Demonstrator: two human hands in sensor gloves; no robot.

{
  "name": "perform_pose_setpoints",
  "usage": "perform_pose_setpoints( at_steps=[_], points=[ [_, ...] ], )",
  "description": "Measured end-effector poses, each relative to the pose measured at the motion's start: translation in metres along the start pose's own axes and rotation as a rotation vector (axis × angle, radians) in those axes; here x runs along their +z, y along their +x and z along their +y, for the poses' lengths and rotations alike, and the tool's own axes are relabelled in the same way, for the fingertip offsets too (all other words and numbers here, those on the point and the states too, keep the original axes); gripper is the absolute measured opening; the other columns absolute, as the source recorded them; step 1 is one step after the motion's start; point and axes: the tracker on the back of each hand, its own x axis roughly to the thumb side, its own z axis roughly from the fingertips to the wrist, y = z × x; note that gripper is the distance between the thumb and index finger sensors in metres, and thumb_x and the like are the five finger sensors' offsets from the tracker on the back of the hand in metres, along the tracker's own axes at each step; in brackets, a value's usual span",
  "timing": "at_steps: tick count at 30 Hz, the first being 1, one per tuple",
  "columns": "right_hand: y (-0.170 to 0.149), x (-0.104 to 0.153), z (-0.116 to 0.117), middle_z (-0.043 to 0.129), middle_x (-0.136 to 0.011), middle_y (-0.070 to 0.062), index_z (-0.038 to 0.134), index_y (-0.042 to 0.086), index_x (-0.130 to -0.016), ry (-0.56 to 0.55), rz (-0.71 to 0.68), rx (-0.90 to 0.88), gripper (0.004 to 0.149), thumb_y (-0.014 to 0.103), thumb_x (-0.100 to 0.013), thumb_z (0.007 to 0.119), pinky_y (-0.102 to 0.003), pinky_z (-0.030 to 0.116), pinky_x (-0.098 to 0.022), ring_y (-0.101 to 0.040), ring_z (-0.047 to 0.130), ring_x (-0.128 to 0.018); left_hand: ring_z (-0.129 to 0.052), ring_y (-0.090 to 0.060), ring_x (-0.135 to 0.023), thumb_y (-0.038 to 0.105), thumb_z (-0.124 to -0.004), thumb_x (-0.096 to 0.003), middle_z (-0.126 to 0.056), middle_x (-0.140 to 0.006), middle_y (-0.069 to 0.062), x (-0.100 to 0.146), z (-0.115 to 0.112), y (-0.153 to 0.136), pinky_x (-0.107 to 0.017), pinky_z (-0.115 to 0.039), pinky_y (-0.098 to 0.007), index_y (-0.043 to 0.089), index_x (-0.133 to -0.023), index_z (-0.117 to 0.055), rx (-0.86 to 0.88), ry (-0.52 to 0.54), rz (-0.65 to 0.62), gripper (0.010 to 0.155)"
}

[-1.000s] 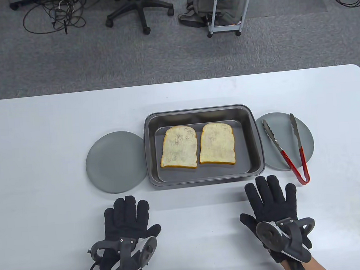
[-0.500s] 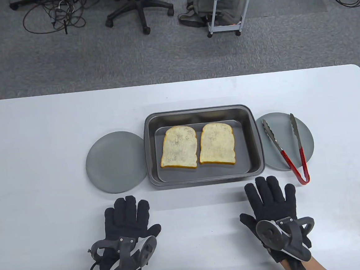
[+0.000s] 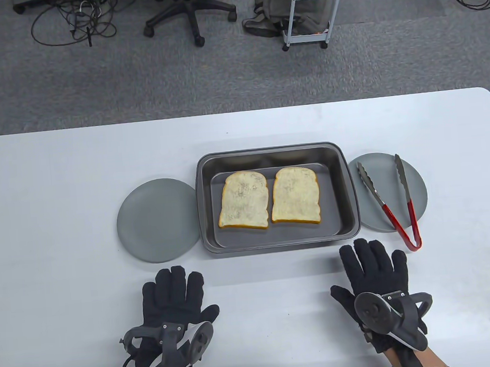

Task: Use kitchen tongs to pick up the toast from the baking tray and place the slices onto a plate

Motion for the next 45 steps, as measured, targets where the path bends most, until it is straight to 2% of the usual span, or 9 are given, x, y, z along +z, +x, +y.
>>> perform_pose_setpoints(
  at_steps=[5, 9, 19, 26, 31, 38, 45],
  points=[
    [-0.018, -0.016, -0.005, 0.052, -0.117, -0.011, 0.057, 0.025, -0.107, -0.005, 0.060, -0.010, 0.086, 0.061, -0.034, 0.086, -0.075, 0.038, -0.075, -0.043, 0.056, -0.108, -0.058, -0.047, -0.106, 0.071, -0.060, -0.0407, -0.055, -0.117, -0.012, -0.001, 0.002, 0.001, -0.075, -0.054, -0.066, 0.030, -0.108, -0.055, 0.007, 0.015, -0.007, 0.079],
    [-0.045, -0.036, -0.004, 0.060, -0.111, -0.012, 0.058, 0.023, -0.106, -0.009, 0.156, 0.009, 0.087, 0.061, -0.033, 0.087, -0.072, 0.047, -0.074, -0.041, 0.066, -0.100, -0.060, -0.047, -0.105, 0.071, -0.060, -0.0407, -0.058, -0.115, -0.012, -0.001, 0.002, 0.002, -0.075, -0.054, -0.066, 0.030, -0.108, -0.056, 0.002, 0.013, -0.014, 0.079],
    [-0.105, -0.086, 0.004, 0.061, -0.106, -0.012, 0.054, 0.020, -0.106, 0.141, 0.445, 0.044, 0.092, 0.064, -0.032, 0.087, -0.071, 0.051, -0.073, -0.038, 0.071, -0.095, -0.060, -0.046, -0.105, 0.072, -0.060, -0.0406, -0.057, -0.116, -0.012, -0.001, 0.002, 0.000, -0.075, -0.054, -0.066, 0.030, -0.108, -0.056, 0.025, 0.010, -0.014, 0.079],
    [-0.133, -0.119, 0.019, 0.069, -0.100, -0.014, 0.057, 0.014, -0.104, 0.343, 0.590, 0.099, 0.098, 0.068, -0.028, 0.087, -0.070, 0.056, -0.071, -0.035, 0.079, -0.087, -0.061, -0.046, -0.105, 0.072, -0.060, -0.0405, -0.059, -0.115, -0.012, -0.001, 0.003, -0.002, -0.075, -0.054, -0.066, 0.030, -0.108, -0.056, 0.035, 0.017, -0.009, 0.080],
    [-0.141, -0.131, 0.024, 0.076, -0.093, -0.014, 0.063, 0.012, -0.101, 0.350, 0.654, 0.041, 0.095, 0.070, -0.028, 0.086, -0.069, 0.058, -0.070, -0.032, 0.083, -0.078, -0.064, -0.045, -0.104, 0.072, -0.062, -0.0406, -0.061, -0.114, -0.012, 0.000, 0.004, -0.004, -0.075, -0.056, -0.065, 0.030, -0.108, -0.057, 0.043, 0.022, -0.002, 0.080],
    [-0.136, -0.141, 0.034, 0.081, -0.086, -0.012, 0.067, 0.013, -0.097, 0.400, 0.693, 0.083, 0.089, 0.070, -0.031, 0.088, -0.066, 0.062, -0.068, -0.029, 0.086, -0.071, -0.065, -0.045, -0.103, 0.072, -0.063, -0.0407, -0.062, -0.114, -0.012, 0.000, 0.006, -0.007, -0.075, -0.056, -0.065, 0.030, -0.108, -0.057, 0.054, 0.034, 0.007, 0.080],
    [-0.129, -0.147, 0.037, 0.083, -0.084, -0.013, 0.071, 0.012, -0.096, 0.441, 0.716, 0.168, 0.089, 0.070, -0.031, 0.090, -0.066, 0.063, -0.067, -0.030, 0.087, -0.069, -0.065, -0.045, -0.103, 0.072, -0.063, -0.0410, -0.063, -0.114, -0.012, 0.000, 0.006, -0.006, -0.075, -0.056, -0.065, 0.030, -0.108, -0.057, 0.049, 0.036, 0.001, 0.079]
  ],
)
